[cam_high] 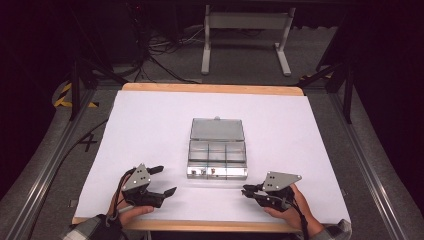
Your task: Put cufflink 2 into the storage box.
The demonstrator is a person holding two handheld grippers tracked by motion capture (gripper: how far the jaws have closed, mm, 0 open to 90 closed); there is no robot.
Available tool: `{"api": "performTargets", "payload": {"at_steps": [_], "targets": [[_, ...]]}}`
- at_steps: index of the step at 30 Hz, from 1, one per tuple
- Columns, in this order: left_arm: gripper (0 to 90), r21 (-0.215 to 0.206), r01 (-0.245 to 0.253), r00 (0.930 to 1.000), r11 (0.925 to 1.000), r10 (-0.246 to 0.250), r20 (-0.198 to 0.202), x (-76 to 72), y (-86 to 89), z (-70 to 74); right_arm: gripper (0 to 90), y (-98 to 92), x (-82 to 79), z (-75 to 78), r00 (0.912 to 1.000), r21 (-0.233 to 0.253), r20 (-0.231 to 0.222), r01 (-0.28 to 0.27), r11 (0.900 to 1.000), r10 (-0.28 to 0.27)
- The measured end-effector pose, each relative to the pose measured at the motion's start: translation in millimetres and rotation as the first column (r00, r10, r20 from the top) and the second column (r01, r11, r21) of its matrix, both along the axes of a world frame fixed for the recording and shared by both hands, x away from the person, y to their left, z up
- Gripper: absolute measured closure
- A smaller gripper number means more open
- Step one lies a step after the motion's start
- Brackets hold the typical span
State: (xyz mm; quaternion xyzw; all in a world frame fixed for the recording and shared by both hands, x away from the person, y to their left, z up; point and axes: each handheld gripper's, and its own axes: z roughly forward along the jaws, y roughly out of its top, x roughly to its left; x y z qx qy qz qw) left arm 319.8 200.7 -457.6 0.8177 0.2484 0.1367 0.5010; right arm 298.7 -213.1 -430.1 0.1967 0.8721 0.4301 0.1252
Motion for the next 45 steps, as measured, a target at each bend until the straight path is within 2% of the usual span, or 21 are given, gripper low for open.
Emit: {"api": "performTargets", "payload": {"at_steps": [9,24,28,33,45], "targets": [[16.7,0.007,0.001,1.0000,1.0000,-0.001,0.001,0.9,0.4,0.3,80.9,4.0,0.3,4.3,0.9997,0.006,0.024,-0.006,1.000,0.006],[16.6,0.010,-0.001,1.0000,1.0000,0.001,-0.001,1.4,0.4,0.3,80.9,11.8,4.5,19.2,0.9974,0.051,0.072,-0.007,0.999,0.003],[16.5,0.007,-0.002,1.0000,1.0000,0.002,-0.001,1.6,0.7,0.3,80.9,13.1,6.2,22.0,0.9965,0.050,0.083,-0.010,0.999,0.005],[16.5,0.006,-0.005,1.0000,1.0000,0.005,-0.001,1.4,0.7,0.3,80.9,16.6,12.0,29.4,0.9954,0.077,0.096,-0.003,0.997,-0.004],[16.5,0.007,-0.002,1.0000,1.0000,0.002,-0.001,1.4,0.6,0.3,80.9,31.3,26.4,35.0,0.9939,0.097,0.110,0.002,0.995,-0.013]]}}
